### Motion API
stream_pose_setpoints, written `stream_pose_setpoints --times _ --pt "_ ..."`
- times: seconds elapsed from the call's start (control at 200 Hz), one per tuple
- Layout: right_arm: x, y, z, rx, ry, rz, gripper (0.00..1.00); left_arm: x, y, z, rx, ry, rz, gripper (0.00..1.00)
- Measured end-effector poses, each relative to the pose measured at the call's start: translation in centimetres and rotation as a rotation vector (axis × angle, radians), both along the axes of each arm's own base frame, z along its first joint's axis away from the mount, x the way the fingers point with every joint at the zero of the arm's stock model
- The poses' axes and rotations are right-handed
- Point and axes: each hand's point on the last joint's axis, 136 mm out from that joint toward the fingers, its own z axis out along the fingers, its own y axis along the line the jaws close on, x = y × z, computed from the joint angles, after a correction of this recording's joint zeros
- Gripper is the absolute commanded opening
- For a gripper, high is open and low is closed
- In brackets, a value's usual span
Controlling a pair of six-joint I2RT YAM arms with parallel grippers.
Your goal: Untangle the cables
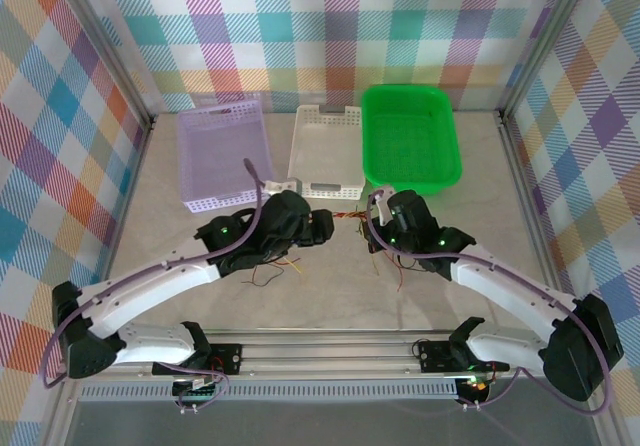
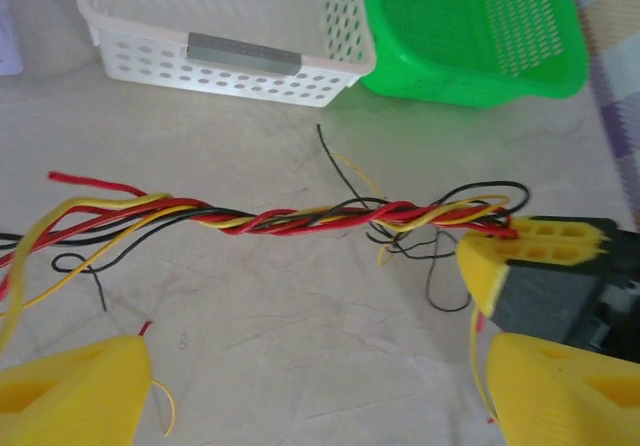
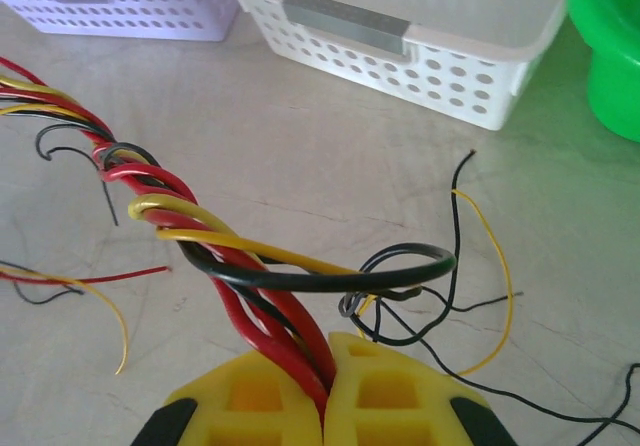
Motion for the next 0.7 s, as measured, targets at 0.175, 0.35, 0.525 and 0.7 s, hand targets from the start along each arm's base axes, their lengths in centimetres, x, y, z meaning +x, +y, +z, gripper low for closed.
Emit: stream_pose_setpoints --times 0.175,0.35,0.525,0.7 --pt "-0.9 0.4 1.3 0.035 -0.030 0.047 0.00 0.6 0.6 -1.2 0.102 -0.003 0.014 0.89" --pt "-1.7 0.9 1.6 0.064 -0.021 0.092 0.00 0.7 1.4 -1.3 0.170 -0.053 -0.023 0.91" --pt "-2.9 1.8 2.1 0.106 -0.004 0.158 0.00 -0.2 2.1 -2.5 0.242 -0.094 -0.134 0.94" --pt "-3.8 2.4 2.5 0.139 0.013 0.214 0.00 -1.1 3.1 -3.2 0.328 -0.137 -0.238 0.97"
